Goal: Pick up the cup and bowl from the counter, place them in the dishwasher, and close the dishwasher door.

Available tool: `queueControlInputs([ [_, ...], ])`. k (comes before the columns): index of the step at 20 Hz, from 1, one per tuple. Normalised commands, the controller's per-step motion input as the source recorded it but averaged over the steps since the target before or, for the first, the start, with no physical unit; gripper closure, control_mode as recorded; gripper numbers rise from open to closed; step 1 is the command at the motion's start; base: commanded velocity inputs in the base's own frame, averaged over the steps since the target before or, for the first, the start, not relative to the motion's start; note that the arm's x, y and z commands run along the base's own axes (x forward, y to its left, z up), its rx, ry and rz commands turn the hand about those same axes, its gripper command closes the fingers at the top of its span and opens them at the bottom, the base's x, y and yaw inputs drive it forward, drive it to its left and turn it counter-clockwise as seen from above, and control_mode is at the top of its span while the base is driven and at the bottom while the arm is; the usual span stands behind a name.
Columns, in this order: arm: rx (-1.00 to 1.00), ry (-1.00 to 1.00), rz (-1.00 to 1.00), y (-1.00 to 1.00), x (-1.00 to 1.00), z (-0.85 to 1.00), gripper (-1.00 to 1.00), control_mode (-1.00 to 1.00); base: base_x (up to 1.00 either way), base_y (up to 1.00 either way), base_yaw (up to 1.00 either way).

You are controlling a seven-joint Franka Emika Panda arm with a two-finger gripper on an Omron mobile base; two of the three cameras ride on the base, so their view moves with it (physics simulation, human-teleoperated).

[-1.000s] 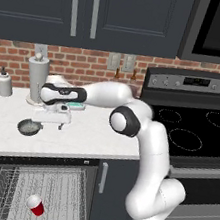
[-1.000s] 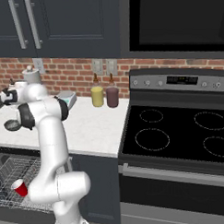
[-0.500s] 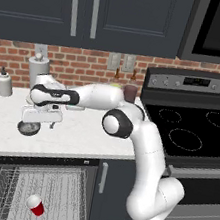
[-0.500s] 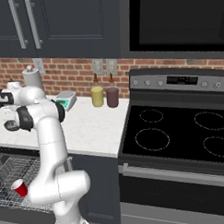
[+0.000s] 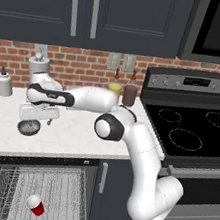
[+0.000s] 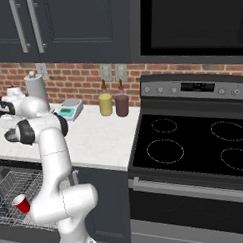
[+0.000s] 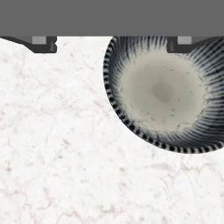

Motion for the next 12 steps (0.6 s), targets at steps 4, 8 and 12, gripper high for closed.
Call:
queueControlInputs([
  [4,0.0,0.0,0.01,0.0,0.0,-0.26,-1.0,-1.0,0.0,0.0,0.0],
  [8,0.0,0.0,0.01,0.01,0.0,-0.38,-1.0,-1.0,0.0,0.0,0.0],
  [12,0.0,0.0,0.02,0.08,0.0,-0.31,-1.0,-1.0,0.0,0.0,0.0],
])
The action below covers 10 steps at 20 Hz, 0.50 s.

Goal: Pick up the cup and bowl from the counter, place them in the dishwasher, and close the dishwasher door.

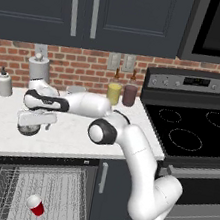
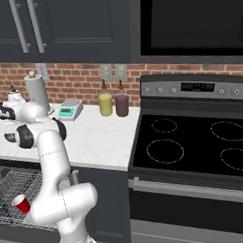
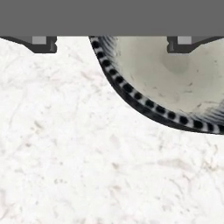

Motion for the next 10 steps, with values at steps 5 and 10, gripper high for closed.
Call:
queueControlInputs([
  [5,0.0,0.01,0.02,0.04,0.0,-0.19,-1.0,-1.0,0.0,0.0,0.0],
  [10,0.0,0.05,0.0,0.0,0.0,-0.01,1.0,-1.0,0.0,0.0,0.0],
])
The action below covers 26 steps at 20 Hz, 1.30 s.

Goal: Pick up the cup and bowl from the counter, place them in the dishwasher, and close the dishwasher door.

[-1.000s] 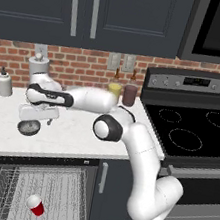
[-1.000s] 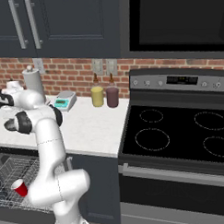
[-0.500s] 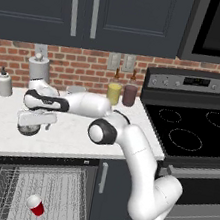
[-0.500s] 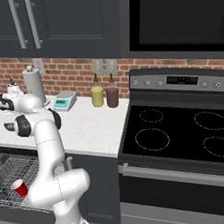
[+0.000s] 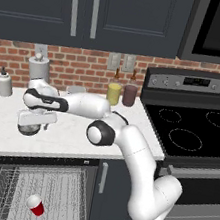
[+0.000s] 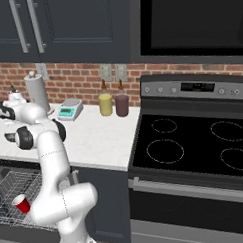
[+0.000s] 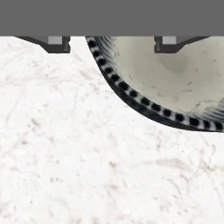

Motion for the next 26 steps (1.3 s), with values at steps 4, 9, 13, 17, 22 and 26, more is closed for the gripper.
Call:
queueControlInputs([
  [4,0.0,0.03,0.0,0.0,0.0,0.0,1.0,-1.0,0.0,0.0,0.0],
  [9,0.0,0.04,0.0,0.0,0.0,0.0,1.0,-1.0,0.0,0.0,0.0],
  [13,0.0,0.02,0.04,0.0,-0.14,0.0,1.0,-1.0,0.0,0.0,0.0],
  [17,0.0,0.0,0.06,0.0,-0.39,-0.01,1.0,-1.0,0.0,0.0,0.0],
  [22,0.0,0.0,0.05,0.0,-0.6,-0.01,1.0,-1.0,0.0,0.0,0.0],
  [26,0.0,0.0,0.05,0.0,-0.8,-0.03,1.0,-1.0,0.0,0.0,0.0],
])
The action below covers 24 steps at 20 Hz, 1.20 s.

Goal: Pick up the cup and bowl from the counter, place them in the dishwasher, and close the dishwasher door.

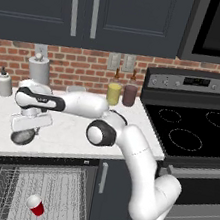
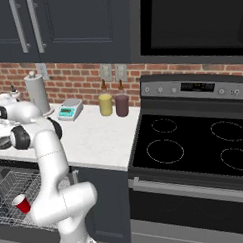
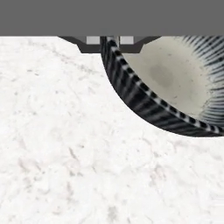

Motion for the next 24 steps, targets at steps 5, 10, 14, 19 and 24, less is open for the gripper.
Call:
queueControlInputs([
  [5,0.01,-0.04,0.05,-0.02,-0.79,-0.03,1.0,-1.0,0.0,0.0,0.0],
  [10,0.07,-0.11,0.06,-0.08,-0.71,0.0,1.0,-1.0,0.0,0.0,0.0],
  [14,0.1,-0.08,0.05,-0.15,-0.7,0.0,1.0,-1.0,0.0,0.0,0.0],
  [19,0.13,-0.11,0.0,-0.29,-0.88,0.0,1.0,-1.0,0.0,0.0,0.0],
  [24,0.16,-0.13,0.0,-0.48,-0.61,0.07,1.0,-1.0,0.0,0.0,0.0],
])
